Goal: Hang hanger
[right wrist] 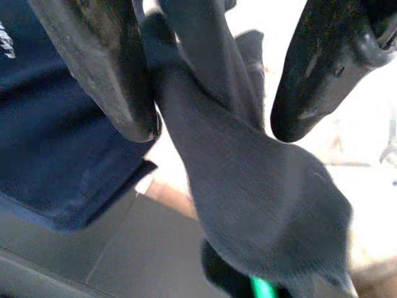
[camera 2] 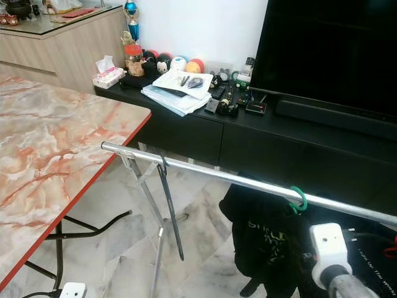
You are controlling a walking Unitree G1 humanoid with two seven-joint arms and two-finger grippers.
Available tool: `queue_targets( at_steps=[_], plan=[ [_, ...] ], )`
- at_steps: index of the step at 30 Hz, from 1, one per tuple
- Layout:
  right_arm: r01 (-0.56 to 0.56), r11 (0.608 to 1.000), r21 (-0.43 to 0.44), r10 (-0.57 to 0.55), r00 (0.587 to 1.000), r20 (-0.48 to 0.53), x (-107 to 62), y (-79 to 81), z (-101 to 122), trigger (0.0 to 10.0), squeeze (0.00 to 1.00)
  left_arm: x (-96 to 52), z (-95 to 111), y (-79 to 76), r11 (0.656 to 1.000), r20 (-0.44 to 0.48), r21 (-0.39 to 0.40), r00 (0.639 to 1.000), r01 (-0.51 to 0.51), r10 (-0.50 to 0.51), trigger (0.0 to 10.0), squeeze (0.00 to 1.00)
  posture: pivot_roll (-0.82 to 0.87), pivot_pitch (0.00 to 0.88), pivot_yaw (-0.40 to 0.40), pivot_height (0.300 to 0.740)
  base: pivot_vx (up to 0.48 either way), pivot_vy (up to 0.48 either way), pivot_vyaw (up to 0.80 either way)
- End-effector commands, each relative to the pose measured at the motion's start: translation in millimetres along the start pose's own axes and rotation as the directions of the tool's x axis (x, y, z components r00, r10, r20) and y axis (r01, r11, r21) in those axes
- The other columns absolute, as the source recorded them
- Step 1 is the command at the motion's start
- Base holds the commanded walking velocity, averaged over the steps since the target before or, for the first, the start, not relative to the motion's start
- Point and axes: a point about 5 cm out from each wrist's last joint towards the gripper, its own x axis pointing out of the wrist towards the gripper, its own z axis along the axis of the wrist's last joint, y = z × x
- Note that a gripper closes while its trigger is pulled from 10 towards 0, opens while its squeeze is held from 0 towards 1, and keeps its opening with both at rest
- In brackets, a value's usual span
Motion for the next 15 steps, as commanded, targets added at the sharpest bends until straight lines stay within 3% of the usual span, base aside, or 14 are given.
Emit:
queue_targets(
  at_steps=[1,4,5,6,15],
  plan=[
    [0.007,1.0,0.011,-0.006,1.0,-0.023,-1.1,-6.4,0.0,10.0,0.0,-2.3,-9.6,1.2,1.0,-0.043,0.015,0.999,0.005,-0.005,10.0,0.0,-0.05,0.074,0.007,0.74,0.0,0.0,0.0],
    [-0.002,1.0,0.016,0.002,1.0,-0.026,-0.5,-5.9,0.4,10.0,0.0,-2.2,-9.8,0.0,1.0,-0.044,0.019,0.999,0.011,-0.01,10.0,0.0,-0.05,0.072,0.007,0.74,0.0,0.0,0.0],
    [-0.016,0.999,0.03,0.016,1.0,-0.023,1.2,-3.0,0.8,7.9,0.0,-2.0,-9.6,-0.8,1.0,-0.044,0.023,0.999,0.014,-0.013,10.0,0.0,-0.05,0.07,0.007,0.74,0.0,0.0,0.0],
    [-0.02,0.999,0.033,0.021,1.0,-0.02,2.0,-1.1,1.3,0.0,0.0,-1.9,-9.5,-1.2,0.999,-0.043,0.027,0.999,0.017,-0.015,10.0,0.0,-0.05,0.069,0.006,0.74,0.0,0.0,0.0],
    [-0.094,0.992,0.081,0.087,0.992,0.087,8.5,14.9,19.0,0.0,0.0,-2.2,-10.5,-1.0,0.999,-0.048,0.036,0.999,0.013,-0.012,10.0,0.0,-0.04,0.073,0.006,0.74,0.0,0.0,0.0]
  ],
)
